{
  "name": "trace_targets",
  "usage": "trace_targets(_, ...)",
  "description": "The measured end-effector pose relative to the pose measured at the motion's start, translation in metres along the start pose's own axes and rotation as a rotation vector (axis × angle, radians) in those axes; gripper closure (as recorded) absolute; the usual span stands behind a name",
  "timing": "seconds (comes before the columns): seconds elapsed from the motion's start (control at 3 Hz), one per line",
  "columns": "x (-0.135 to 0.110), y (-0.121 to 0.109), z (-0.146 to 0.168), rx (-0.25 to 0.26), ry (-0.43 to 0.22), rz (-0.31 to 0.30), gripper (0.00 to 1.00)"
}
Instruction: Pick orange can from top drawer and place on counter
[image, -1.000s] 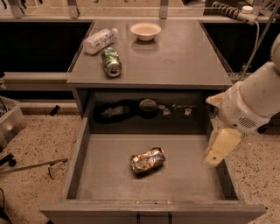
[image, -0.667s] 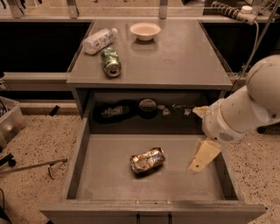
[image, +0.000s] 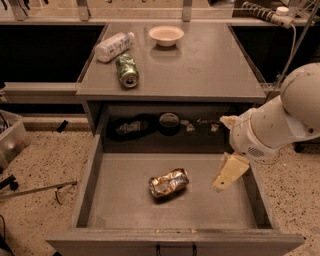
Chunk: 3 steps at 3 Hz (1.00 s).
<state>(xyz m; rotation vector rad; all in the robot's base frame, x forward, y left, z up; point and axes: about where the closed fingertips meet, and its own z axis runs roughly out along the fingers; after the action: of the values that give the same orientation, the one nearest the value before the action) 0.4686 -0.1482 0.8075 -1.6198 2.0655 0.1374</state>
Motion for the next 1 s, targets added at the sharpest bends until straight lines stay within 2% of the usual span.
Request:
trace_targets(0.67, 0.008, 0.007, 0.067, -0.021, -0.010, -0.053, 0.00)
trace_targets(1.0, 0.015, 0.012, 0.096, -0.046, -0.026, -0.057, 0.00)
